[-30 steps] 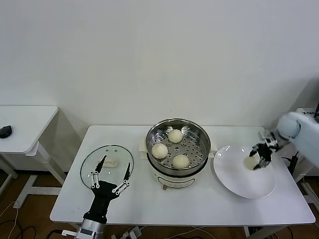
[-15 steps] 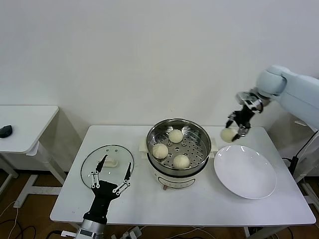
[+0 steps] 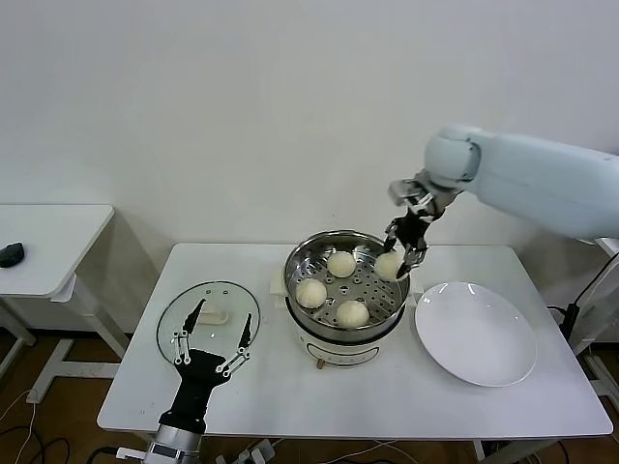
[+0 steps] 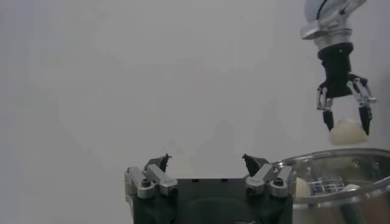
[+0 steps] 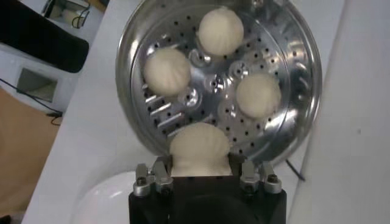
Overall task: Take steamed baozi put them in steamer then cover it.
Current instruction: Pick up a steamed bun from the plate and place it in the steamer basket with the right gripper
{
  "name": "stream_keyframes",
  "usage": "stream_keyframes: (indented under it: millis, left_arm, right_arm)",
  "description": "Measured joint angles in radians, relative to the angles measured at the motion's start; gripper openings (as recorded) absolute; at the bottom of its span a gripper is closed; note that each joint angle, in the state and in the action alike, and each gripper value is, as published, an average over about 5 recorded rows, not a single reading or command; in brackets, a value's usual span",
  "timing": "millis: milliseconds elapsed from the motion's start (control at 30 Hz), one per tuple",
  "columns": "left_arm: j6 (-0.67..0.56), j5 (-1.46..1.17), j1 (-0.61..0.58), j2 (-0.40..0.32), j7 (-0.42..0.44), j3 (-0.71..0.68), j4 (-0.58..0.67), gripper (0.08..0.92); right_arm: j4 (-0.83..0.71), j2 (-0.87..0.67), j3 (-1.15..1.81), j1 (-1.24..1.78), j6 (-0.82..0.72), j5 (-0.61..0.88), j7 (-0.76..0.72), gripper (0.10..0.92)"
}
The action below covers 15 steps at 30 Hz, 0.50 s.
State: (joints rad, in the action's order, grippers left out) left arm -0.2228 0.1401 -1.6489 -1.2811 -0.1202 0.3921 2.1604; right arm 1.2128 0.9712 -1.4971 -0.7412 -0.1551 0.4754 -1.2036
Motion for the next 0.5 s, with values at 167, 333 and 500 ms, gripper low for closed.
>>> stream_keyframes:
  millis: [167,333,500]
  left_arm:
    - [0.001,-0.001,0.002,0.0,0.0,0.002,0.0,0.823]
    - [0.002,-0.001,0.004,0.0,0.0,0.002,-0.003,0.823]
    - [0.001,-0.001,0.006,-0.001,-0.001,0.002,-0.008,0.823]
  right_arm:
    - [-0.013,0.03,-0.009,0.034,-0.017,0.002,0.033,0.636]
    - [-0.031,0.046,-0.015,0.067,-0.026,0.004,0.066,0.636]
    - [-0.045,0.055,-0.019,0.086,-0.029,0.005,0.092,0.637]
